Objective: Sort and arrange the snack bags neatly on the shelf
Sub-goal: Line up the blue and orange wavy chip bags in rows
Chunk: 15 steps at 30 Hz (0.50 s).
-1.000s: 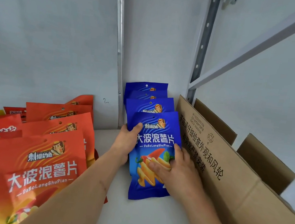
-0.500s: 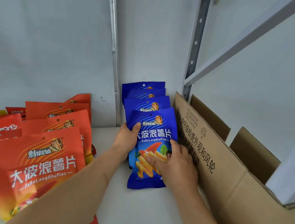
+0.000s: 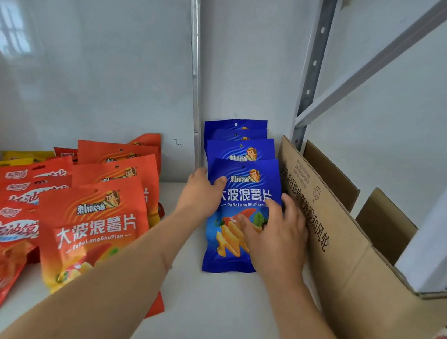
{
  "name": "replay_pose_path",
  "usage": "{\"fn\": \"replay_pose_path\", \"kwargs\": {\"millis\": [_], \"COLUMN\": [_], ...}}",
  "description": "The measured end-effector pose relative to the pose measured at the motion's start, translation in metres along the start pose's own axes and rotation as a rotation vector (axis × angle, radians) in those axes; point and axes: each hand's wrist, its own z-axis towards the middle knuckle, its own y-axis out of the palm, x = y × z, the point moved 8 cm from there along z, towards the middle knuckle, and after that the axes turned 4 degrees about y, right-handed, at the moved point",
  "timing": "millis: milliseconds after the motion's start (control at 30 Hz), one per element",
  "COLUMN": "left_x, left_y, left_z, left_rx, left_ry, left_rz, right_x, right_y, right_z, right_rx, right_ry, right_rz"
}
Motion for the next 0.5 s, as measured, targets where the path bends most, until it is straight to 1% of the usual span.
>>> {"fn": "replay_pose_path", "kwargs": {"millis": [67,133,267,367,433,500], "left_x": [0.011,0.02,0.026,0.011,-0.009,-0.034], "left_y": [-0.014,-0.032,-0.08,-0.127,-0.158,-0.182], "left_z": [-0.014,-0.032,-0.076,-0.103,-0.118,-0.129], "left_rx": [0.012,0.056,0.21,0.42,0.533,0.576], "left_ry": [0.102,0.197,0.322,0.359,0.278,0.167], "left_rz": [0.178,0.335,0.472,0.489,0.452,0.413], "right_x": [-0.009,-0.021,-0.052,-0.077,-0.095,-0.112], "right_y": [-0.005,-0.007,-0.005,0.004,0.02,0.041], "right_z": [-0.004,-0.008,-0.021,-0.035,-0.047,-0.059], "right_rx": [0.058,0.066,0.018,-0.139,-0.28,-0.407], "right_ry": [-0.06,-0.116,-0.257,-0.283,-0.271,-0.244], "right_rz": [0.022,0.052,0.113,0.244,0.323,0.363]}}
